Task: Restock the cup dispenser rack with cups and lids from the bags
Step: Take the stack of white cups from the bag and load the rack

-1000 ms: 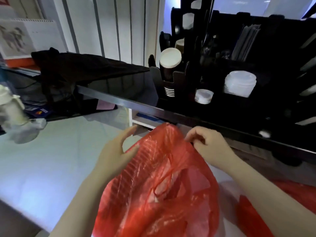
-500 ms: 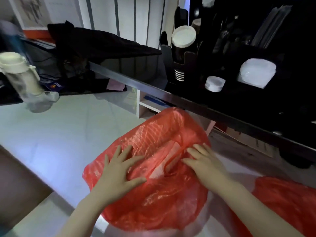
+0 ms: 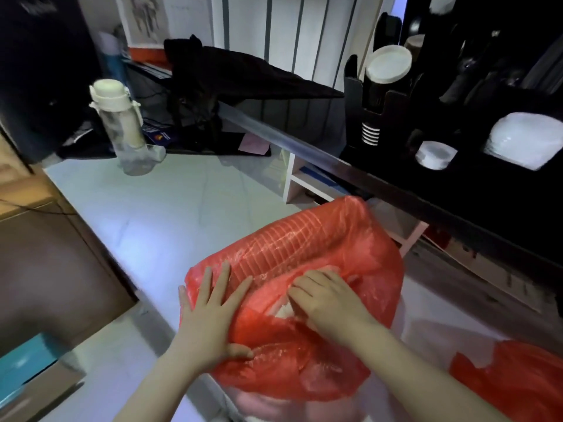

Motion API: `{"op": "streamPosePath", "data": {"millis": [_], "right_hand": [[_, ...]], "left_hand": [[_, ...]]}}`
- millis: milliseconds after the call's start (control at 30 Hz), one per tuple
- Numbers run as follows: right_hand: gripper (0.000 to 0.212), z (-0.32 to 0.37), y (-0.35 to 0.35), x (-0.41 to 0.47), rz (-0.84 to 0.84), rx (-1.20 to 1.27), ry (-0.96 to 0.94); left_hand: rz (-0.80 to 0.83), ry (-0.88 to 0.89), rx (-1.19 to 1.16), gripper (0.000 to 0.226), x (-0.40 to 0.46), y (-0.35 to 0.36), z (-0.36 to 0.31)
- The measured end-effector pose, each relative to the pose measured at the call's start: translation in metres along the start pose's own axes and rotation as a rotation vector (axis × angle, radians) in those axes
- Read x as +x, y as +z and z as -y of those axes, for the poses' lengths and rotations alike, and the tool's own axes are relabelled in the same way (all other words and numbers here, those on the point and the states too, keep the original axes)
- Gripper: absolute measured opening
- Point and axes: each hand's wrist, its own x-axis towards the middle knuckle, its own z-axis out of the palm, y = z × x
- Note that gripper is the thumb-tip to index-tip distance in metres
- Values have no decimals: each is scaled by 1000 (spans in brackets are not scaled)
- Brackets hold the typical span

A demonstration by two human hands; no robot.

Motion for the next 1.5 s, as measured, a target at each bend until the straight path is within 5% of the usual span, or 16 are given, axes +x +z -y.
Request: {"op": "streamPosePath", "data": {"millis": [167,333,467,633,867,1100,1200,1333,1500], "right_hand": [[27,16,-2,18,66,47,-28],[44,35,10,32,395,2,-32],[17,46,11,32,257,-99,-23],[29,42,16,19,148,-142,60],[58,26,23,3,335,1,207],[83,17,8,9,337,96,219],[83,16,5,8,327,88,211],[75,18,3,10,339,100,240],[73,19,3,12,361,113,244]], "left_hand": [[25,29,-124,135,-10,1,22],[21,78,-190,137,-10,1,24],[60,52,-67,140,-8,2,27],[104,33,31,144,-6,1,30],[13,0,129,122,-2,8,24],[-118,-11,175,96,-5,-3,24],[-122,-5,70,97,-17,-9,26],[-250,274,-266,86,-39,-23,23],[-234,174,-63,51,-36,-20,6]]}}
